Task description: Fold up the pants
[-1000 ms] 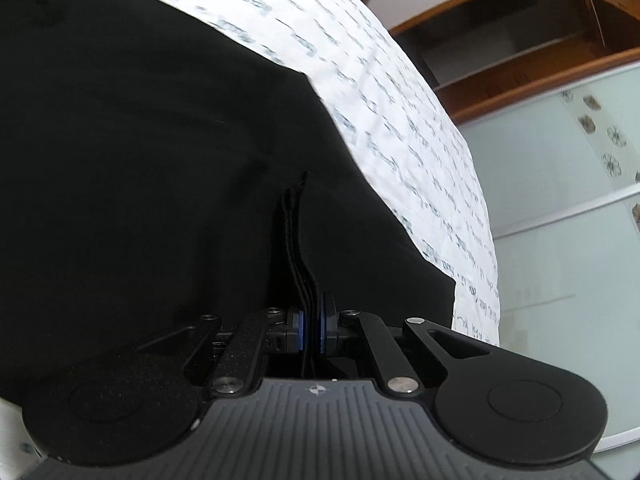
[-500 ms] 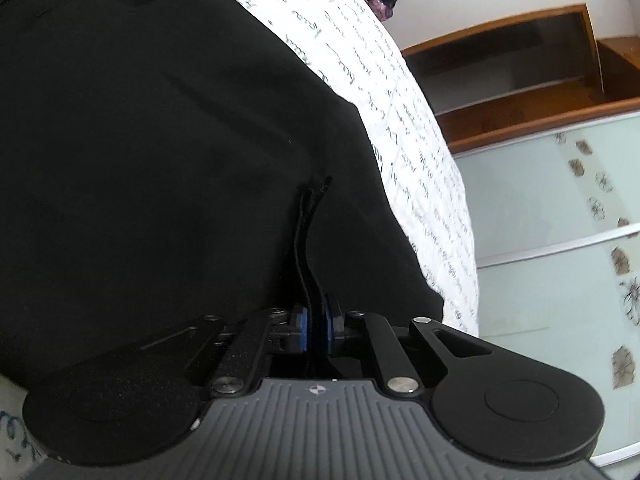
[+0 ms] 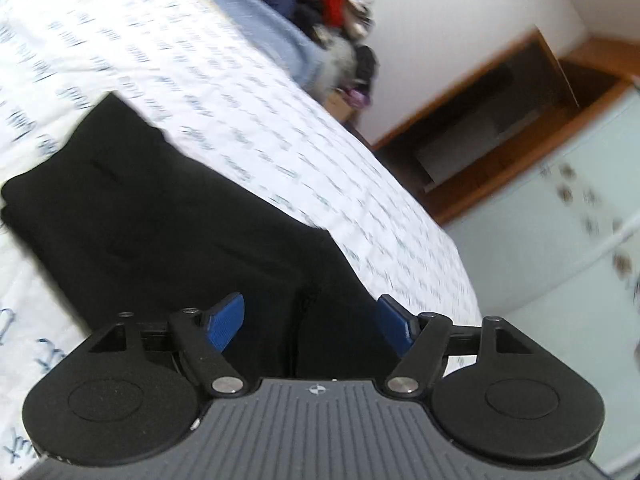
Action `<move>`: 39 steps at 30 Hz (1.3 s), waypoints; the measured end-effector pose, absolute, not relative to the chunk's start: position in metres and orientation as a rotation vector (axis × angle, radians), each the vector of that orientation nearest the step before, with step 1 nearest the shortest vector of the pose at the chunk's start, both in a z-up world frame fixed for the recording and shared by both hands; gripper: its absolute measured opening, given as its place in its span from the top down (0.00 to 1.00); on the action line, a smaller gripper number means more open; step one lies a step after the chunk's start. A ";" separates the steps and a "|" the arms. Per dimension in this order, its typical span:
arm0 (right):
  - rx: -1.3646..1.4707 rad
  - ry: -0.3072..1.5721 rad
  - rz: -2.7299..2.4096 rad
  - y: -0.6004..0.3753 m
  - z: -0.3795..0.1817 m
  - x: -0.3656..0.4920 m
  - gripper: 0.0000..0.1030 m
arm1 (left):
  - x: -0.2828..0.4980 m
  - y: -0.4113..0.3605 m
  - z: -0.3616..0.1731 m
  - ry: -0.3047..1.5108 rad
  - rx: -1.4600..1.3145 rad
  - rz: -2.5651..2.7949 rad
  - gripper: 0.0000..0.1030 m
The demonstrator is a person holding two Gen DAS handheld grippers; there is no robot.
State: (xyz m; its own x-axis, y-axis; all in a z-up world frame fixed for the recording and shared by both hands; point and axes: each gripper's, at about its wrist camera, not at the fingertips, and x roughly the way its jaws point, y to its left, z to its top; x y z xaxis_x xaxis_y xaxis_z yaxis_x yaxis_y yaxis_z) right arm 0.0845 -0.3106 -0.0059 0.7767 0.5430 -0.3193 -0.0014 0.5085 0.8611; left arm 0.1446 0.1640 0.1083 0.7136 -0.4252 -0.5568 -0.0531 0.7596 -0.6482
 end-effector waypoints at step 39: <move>-0.198 0.665 0.155 -0.194 -0.012 0.090 0.34 | 0.165 0.060 0.019 0.851 -0.545 -0.430 0.18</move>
State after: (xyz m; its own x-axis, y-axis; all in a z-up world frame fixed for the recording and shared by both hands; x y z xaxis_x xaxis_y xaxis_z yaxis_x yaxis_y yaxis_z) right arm 0.0903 -0.1939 -0.0125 0.7763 0.0788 -0.6254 -0.2051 0.9697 -0.1324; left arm 0.1654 0.0596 0.0194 0.5896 -0.5582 -0.5837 0.1390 0.7821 -0.6074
